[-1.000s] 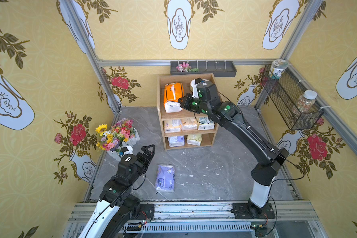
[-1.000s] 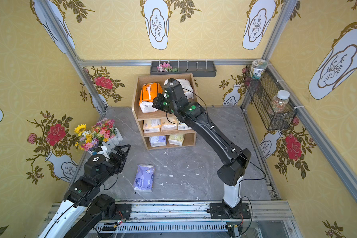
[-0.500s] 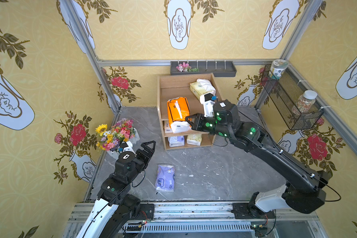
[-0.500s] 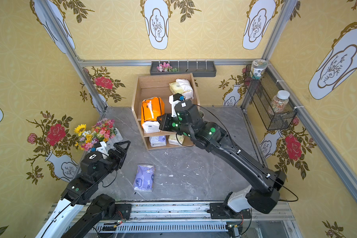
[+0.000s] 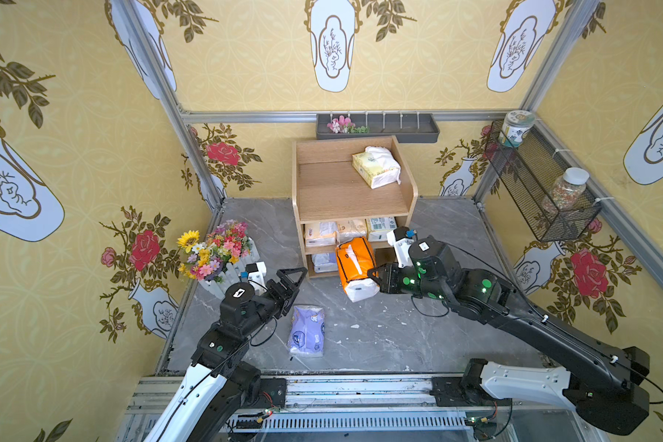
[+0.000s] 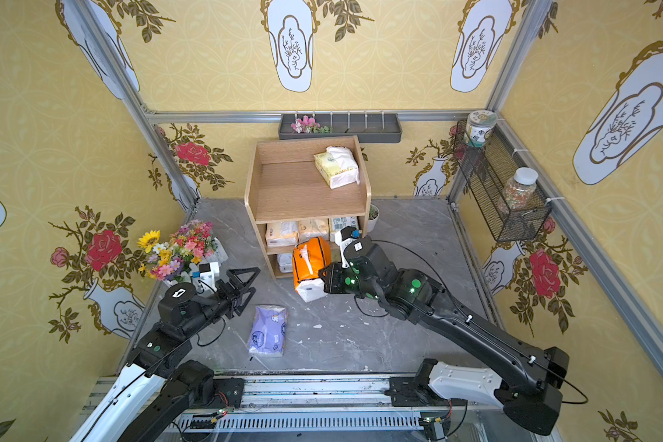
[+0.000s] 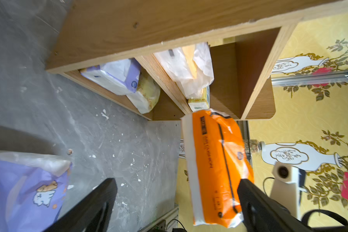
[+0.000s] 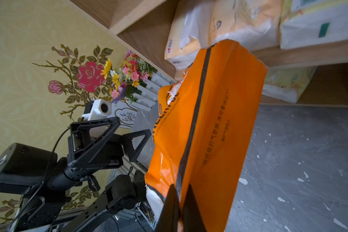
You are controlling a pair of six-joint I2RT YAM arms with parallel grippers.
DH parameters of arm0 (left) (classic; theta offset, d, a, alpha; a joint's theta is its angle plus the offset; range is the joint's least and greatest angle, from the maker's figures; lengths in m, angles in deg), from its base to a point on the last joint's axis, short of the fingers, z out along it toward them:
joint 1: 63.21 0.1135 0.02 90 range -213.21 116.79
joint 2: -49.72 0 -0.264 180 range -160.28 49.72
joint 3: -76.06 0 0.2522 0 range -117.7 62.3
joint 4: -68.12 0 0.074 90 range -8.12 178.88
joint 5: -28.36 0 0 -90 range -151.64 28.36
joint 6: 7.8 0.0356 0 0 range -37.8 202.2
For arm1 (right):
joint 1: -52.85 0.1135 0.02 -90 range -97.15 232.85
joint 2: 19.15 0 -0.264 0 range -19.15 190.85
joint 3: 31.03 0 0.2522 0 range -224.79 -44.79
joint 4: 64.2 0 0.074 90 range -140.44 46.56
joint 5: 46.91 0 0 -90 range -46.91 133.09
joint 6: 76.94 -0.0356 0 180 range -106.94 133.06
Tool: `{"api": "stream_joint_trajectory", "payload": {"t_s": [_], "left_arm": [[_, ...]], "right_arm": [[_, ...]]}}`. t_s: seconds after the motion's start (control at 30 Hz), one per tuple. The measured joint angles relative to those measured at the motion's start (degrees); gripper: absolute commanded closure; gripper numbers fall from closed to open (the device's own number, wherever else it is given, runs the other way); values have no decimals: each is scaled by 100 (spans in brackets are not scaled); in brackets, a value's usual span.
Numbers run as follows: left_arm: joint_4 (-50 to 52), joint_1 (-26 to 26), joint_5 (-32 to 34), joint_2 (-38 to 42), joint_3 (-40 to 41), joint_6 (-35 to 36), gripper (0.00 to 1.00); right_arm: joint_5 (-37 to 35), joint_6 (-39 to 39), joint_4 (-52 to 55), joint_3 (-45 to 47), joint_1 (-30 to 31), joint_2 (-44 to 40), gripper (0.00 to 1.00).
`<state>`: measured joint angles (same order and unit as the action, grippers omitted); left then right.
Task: Remove the tissue boxes from the shelf
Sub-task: Pick up a box of tissues from the shelf.
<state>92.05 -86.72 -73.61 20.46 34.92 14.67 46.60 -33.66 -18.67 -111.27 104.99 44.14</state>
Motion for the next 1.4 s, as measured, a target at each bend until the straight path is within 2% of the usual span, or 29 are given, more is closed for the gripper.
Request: {"api": "stream_joint_trajectory", "payload": {"t_s": [0.27,0.43,0.6,0.73,0.87,1.0,1.13,1.27,1.33,1.4], "left_arm": [[-1270,-28,-625,-42,763,-977,0],[-1626,-210,-640,-127,872,-1423,0],[-1893,-660,-470,-398,1001,-1740,0],[-2739,-739,-341,-787,1397,-2234,0],[-3475,-748,-323,-1051,1456,-2448,0],[-4085,-752,-321,-1158,1486,-2614,8],[-4247,-752,-271,-1165,1502,-2691,17],[-4321,-752,-225,-1060,1528,-2680,38],[-4319,-752,-192,-1014,1552,-2649,45],[-4319,-752,-181,-994,1561,-2627,55]], "right_arm": [[229,-527,-850,929,39,24,100],[328,-999,-1633,1246,94,214,100],[474,-1366,-2441,1423,177,315,100],[544,-1650,-3029,1611,212,352,100],[570,-1775,-3261,1657,260,369,100],[575,-1884,-3359,1731,328,365,100],[553,-1902,-3418,1757,367,363,100],[540,-1906,-3473,1757,378,343,100],[531,-1906,-3471,1757,378,341,100],[531,-1906,-3462,1755,382,341,93]]}}
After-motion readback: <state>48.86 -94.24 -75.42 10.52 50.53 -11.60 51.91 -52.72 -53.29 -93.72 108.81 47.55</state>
